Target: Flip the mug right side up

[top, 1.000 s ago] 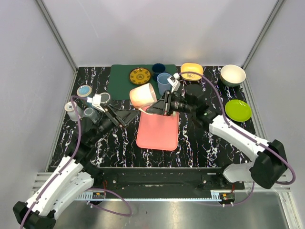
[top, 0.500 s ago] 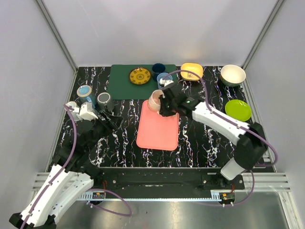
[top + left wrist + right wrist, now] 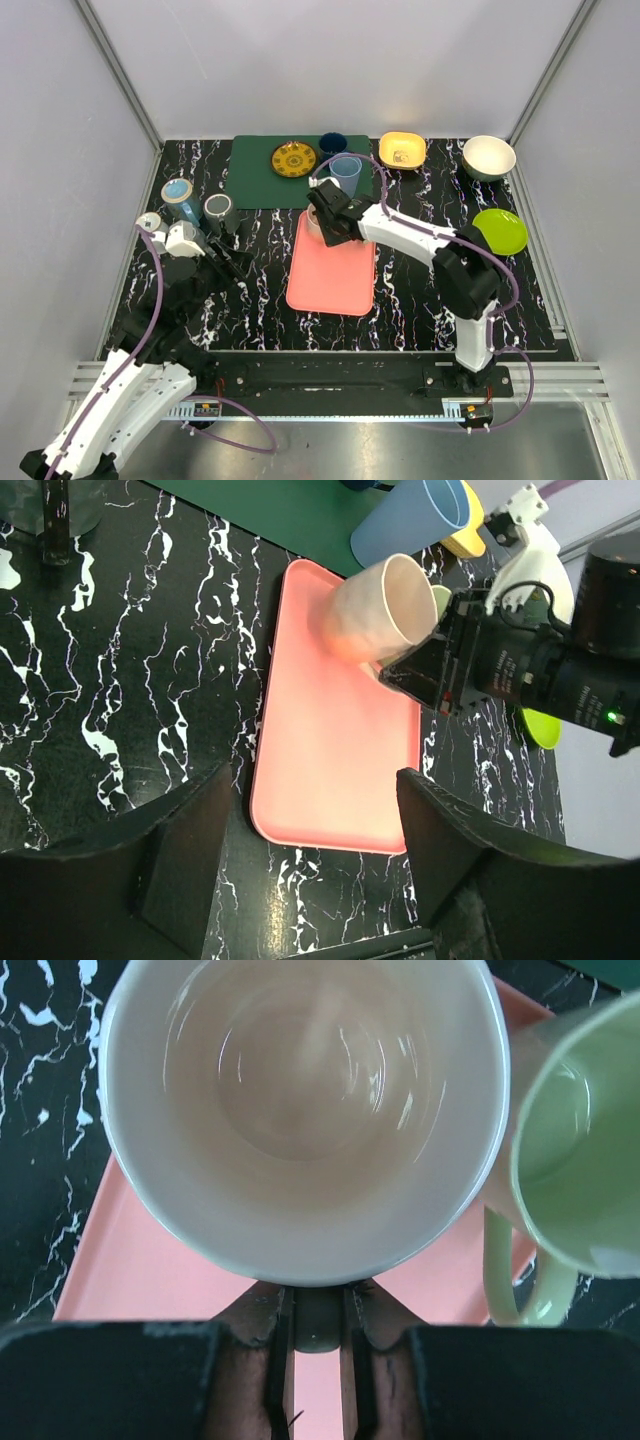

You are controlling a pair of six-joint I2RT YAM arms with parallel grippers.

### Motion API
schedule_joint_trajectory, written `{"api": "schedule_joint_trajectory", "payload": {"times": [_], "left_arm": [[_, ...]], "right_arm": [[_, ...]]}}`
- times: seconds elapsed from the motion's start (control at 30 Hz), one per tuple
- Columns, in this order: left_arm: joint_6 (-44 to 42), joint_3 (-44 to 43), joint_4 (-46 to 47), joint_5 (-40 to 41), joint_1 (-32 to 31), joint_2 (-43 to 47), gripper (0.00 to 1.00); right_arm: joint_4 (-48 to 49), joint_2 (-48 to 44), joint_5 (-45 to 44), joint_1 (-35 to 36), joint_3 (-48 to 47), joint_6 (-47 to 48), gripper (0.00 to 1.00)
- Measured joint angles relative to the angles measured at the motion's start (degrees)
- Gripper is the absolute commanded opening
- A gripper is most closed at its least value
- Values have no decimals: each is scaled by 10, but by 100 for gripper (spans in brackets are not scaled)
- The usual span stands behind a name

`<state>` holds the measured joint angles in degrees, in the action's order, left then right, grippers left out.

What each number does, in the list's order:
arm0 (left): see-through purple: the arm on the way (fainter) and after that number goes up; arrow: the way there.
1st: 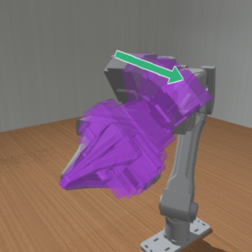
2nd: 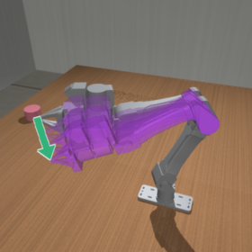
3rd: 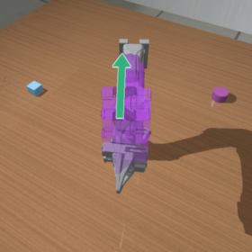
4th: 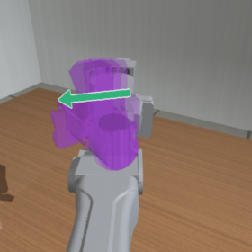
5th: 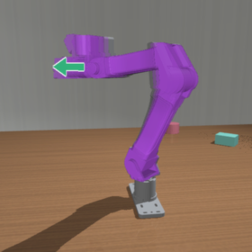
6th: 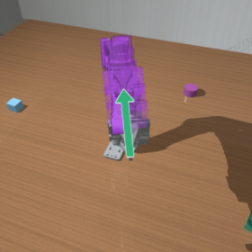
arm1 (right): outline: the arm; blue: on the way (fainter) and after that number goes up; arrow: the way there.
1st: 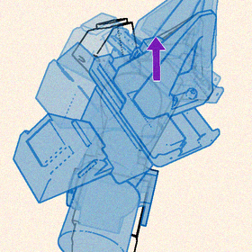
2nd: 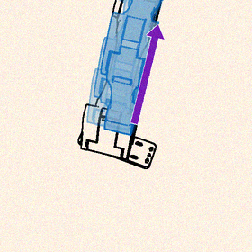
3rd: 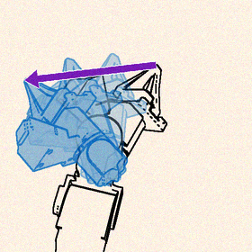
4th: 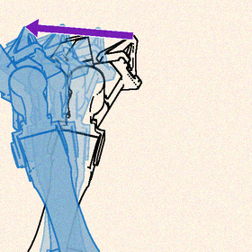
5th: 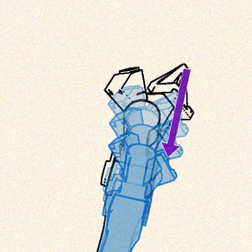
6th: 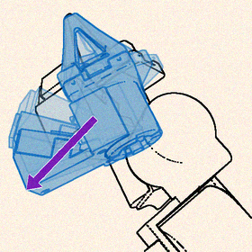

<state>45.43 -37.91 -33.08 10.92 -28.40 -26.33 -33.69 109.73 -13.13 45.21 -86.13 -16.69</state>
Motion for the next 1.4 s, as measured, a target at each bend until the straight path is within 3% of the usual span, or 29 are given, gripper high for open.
{"api": "schedule_joint_trajectory", "payload": {"times": [0.4,0.53,0.57,0.67,0.73,0.97,1.2,1.4], "left_arm": [[-12,2,-3,7,0,-6,70],[-17,2,-3,11,0,-10,71],[-19,2,-3,12,0,-11,71],[-22,2,-4,15,0,-14,72],[-23,2,-5,19,0,-19,73],[-37,-8,-16,61,0,-89,75],[-77,-97,-16,89,60,-279,70],[-123,-169,20,86,119,-433,66]], "right_arm": [[-4,89,-42,0,-69,17,0],[-11,102,-49,-1,-82,19,29],[-11,103,-50,-1,-83,19,44],[-9,102,-52,-3,-84,18,63],[-5,98,-53,-3,-83,15,69],[6,-16,-36,-1,-46,2,73],[90,-246,9,6,42,-24,71],[137,-336,42,7,143,-42,71]]}}
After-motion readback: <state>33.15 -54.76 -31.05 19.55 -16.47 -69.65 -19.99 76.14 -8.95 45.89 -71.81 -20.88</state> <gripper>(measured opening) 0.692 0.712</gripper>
